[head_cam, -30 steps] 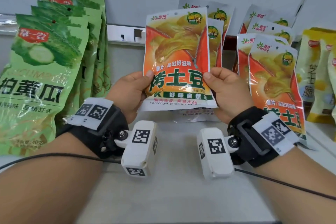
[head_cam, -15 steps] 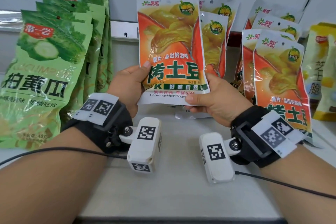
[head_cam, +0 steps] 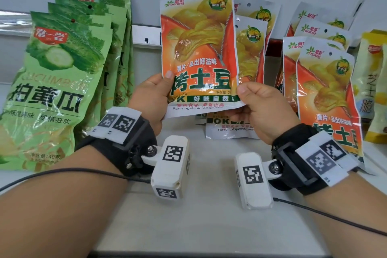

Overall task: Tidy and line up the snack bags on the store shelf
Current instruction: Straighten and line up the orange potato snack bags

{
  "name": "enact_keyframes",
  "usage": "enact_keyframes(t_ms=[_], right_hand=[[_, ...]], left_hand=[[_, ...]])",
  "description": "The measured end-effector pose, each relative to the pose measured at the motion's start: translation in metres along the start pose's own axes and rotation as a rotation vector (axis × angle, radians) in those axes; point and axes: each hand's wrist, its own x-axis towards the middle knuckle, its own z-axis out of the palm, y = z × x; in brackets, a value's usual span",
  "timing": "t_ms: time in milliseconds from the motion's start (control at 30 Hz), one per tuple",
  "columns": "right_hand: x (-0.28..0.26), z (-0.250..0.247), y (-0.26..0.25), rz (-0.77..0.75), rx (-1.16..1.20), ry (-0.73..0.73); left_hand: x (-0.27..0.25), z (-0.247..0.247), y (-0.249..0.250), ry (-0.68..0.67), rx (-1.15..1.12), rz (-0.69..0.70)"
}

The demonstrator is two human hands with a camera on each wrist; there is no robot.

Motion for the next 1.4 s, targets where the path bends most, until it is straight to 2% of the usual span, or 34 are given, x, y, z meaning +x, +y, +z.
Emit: enact_keyframes(t_ms=[233, 400, 467, 533, 633, 767, 867, 967, 1067, 1133, 1267, 1400], right_hand=[[-0.002, 0.001, -0.001, -0.033, -0.012, 0.012], [0.001, -0.003, -0.001, -0.091, -0.023, 0.127], [0.001, -0.007, -0.002, -0.141, -0.047, 0.136], [-0.001, -0.005, -0.005, -0.181, -0.092, 0.089], [-0.008, 0.002, -0.012, -0.189, -0.129, -0.065], [-0.012, 0.01, -0.016, -0.134, 0.051, -0.255], [-0.016, 0.014, -0.017, -0.106, 0.156, -0.264], [-0.018, 0.018, -0.017, -0.059, 0.277, -0.219], [-0.018, 0.021, -0.013, -0.01, 0.34, -0.228], [-0.017, 0.021, -0.013, 0.027, 0.374, -0.222], [-0.015, 0.019, -0.014, 0.084, 0.491, -0.202], [-0.012, 0.019, -0.014, 0.121, 0.502, -0.119]], left_hand=[[-0.002, 0.002, 0.001, -0.009, 0.022, 0.061], [0.0, -0.003, 0.005, 0.088, 0.089, 0.128], [-0.001, -0.004, 0.009, 0.082, 0.062, 0.139], [-0.003, 0.001, 0.012, 0.014, -0.063, 0.106], [-0.008, 0.014, 0.017, -0.14, -0.199, 0.076], [-0.011, 0.017, 0.017, -0.314, -0.307, 0.057], [-0.012, 0.015, 0.017, -0.357, -0.335, 0.079], [-0.008, 0.015, 0.013, -0.275, -0.272, 0.133], [-0.002, 0.012, 0.004, -0.182, 0.142, 0.187], [0.001, 0.009, 0.0, -0.185, 0.267, 0.139], [0.005, 0.004, -0.003, -0.231, 0.179, 0.102], [0.006, 0.006, -0.003, -0.191, -0.013, 0.074]])
